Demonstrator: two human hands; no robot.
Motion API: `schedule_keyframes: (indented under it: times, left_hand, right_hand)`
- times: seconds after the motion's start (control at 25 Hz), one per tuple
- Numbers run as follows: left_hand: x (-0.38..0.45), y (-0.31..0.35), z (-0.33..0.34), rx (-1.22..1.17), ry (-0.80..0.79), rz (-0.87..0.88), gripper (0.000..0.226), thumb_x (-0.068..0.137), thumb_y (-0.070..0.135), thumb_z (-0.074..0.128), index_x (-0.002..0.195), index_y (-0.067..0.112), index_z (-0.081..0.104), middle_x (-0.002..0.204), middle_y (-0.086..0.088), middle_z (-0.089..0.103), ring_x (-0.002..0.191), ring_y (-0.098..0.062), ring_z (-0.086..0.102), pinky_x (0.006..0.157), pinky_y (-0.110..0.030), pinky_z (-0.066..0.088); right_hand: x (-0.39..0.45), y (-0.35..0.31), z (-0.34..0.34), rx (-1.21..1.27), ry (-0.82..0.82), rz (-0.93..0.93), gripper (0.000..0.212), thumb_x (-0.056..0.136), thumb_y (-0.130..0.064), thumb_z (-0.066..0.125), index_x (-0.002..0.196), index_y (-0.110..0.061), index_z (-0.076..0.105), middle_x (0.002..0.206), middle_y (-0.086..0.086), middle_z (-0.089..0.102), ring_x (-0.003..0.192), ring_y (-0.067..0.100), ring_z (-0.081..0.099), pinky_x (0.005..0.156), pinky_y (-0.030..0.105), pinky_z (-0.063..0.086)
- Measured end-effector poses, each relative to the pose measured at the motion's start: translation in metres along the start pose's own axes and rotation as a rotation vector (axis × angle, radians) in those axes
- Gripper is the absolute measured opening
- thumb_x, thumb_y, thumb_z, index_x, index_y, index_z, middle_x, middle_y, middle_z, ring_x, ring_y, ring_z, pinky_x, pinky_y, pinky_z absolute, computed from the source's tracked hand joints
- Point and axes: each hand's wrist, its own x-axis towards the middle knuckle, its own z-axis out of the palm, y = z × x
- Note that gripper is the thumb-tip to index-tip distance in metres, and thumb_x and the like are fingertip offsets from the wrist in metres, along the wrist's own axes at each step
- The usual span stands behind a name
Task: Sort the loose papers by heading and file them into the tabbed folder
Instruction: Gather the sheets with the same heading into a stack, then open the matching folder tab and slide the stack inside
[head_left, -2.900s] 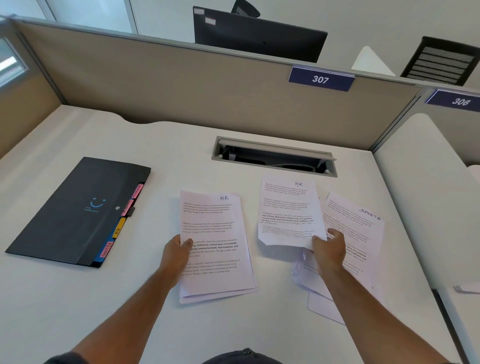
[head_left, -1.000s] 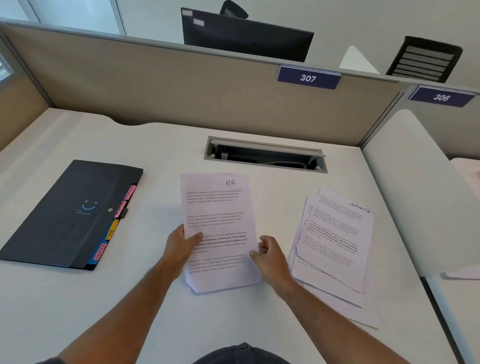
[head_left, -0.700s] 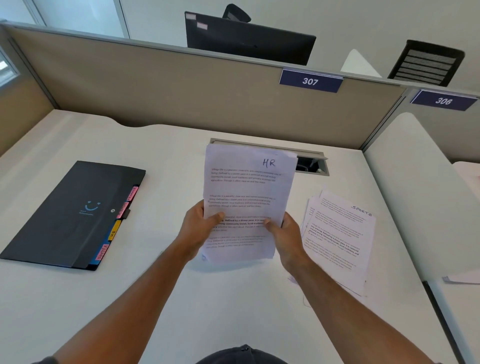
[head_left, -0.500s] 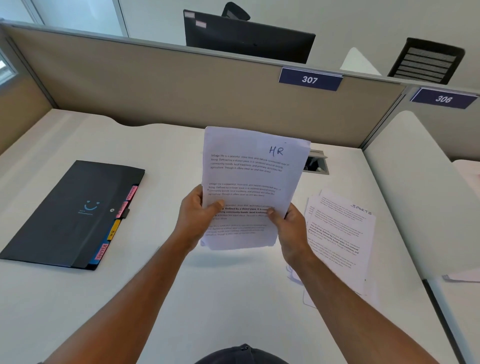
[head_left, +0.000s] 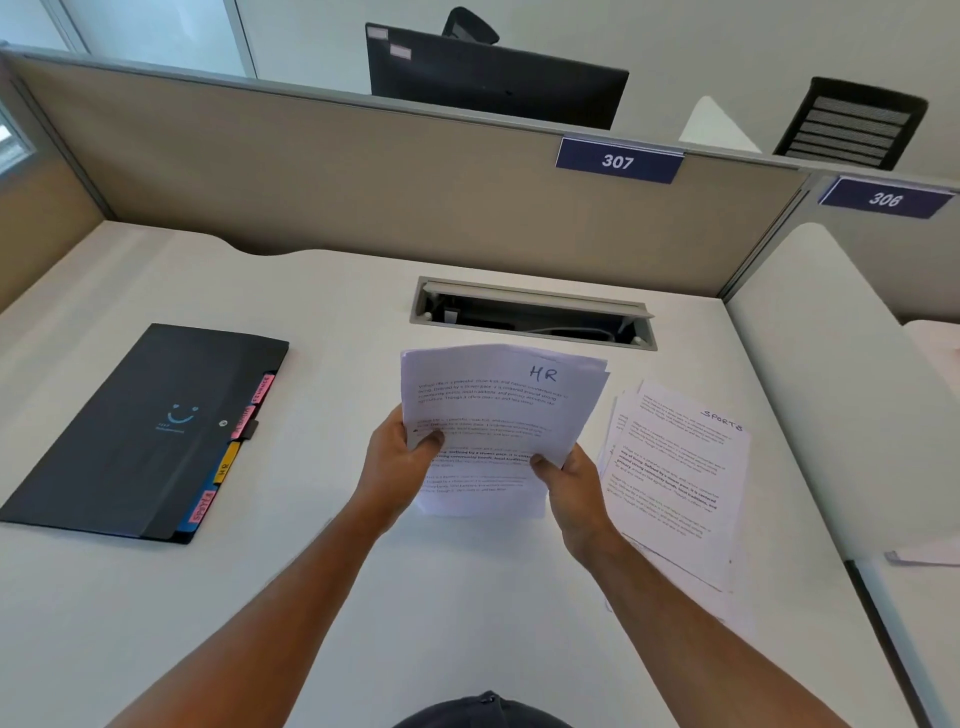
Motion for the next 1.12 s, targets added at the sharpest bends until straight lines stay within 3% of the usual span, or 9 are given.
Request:
schedule_keyframes:
  times: [0.24, 0.44, 0.68, 0.84, 0.96, 1.12]
  left_hand:
    - [0.005, 0.005, -0.003, -0.034, -0.002, 0.048, 0.038, 0.097, -0.002, 0.054, 0.114, 0.032, 0.062, 0.111, 0.003, 0.071, 0.102, -0.019, 0.066, 0.086, -0.032, 0.057]
    - [0.002, -0.019, -0.009, 0.007, -0.031, -0.064, 0.033, 0.097, 0.001, 0.053, 0.119, 0.024, 0.062, 0.113, 0.007, 0.071, 0.106, -0.015, 0.067, 0.082, -0.023, 0.054]
    - [0.017, -0.026, -0.026, -0.063, 0.016, -0.23, 0.029, 0.094, 0.008, 0.052, 0.117, 0.021, 0.064, 0.112, 0.0, 0.073, 0.102, -0.023, 0.071, 0.091, -0.047, 0.06]
    - [0.018, -0.039, -0.044, -0.058, 0.04, -0.335, 0.025, 0.092, 0.008, 0.055, 0.112, 0.019, 0.064, 0.109, -0.001, 0.075, 0.095, -0.024, 0.074, 0.087, -0.049, 0.061]
    - [0.014, -0.052, -0.065, -0.048, 0.109, -0.379, 0.014, 0.097, 0.018, 0.06, 0.11, 0.016, 0.063, 0.104, -0.001, 0.076, 0.087, -0.021, 0.076, 0.079, -0.042, 0.063]
    - [0.011, -0.069, -0.104, 0.127, 0.277, -0.356, 0.023, 0.099, 0.031, 0.062, 0.117, 0.017, 0.061, 0.102, 0.003, 0.071, 0.091, -0.013, 0.069, 0.075, -0.03, 0.055]
  right_hand:
    - [0.002, -0.005, 0.001, -0.002, -0.015, -0.034, 0.033, 0.104, -0.008, 0.052, 0.127, -0.03, 0.061, 0.115, -0.009, 0.073, 0.106, 0.009, 0.067, 0.076, 0.018, 0.056]
    - [0.004, 0.015, 0.0, -0.13, -0.051, 0.007, 0.036, 0.103, -0.005, 0.052, 0.13, -0.026, 0.061, 0.12, -0.007, 0.072, 0.114, 0.009, 0.064, 0.095, 0.029, 0.052]
    - [0.008, 0.013, 0.006, -0.233, -0.134, 0.045, 0.033, 0.102, -0.007, 0.054, 0.126, -0.026, 0.064, 0.119, -0.014, 0.073, 0.109, 0.007, 0.067, 0.085, 0.024, 0.051]
    - [0.009, 0.018, 0.022, -0.304, -0.17, 0.054, 0.028, 0.1, -0.007, 0.058, 0.12, -0.024, 0.068, 0.114, -0.015, 0.075, 0.104, 0.009, 0.07, 0.084, 0.027, 0.054]
    - [0.009, 0.029, 0.039, -0.335, -0.184, 0.091, 0.024, 0.099, -0.006, 0.059, 0.109, -0.025, 0.07, 0.11, -0.011, 0.076, 0.098, 0.013, 0.073, 0.082, 0.031, 0.056]
    - [0.005, 0.037, 0.059, -0.278, -0.19, 0.153, 0.025, 0.099, -0.003, 0.057, 0.111, -0.021, 0.07, 0.108, -0.009, 0.076, 0.096, 0.017, 0.073, 0.078, 0.03, 0.057]
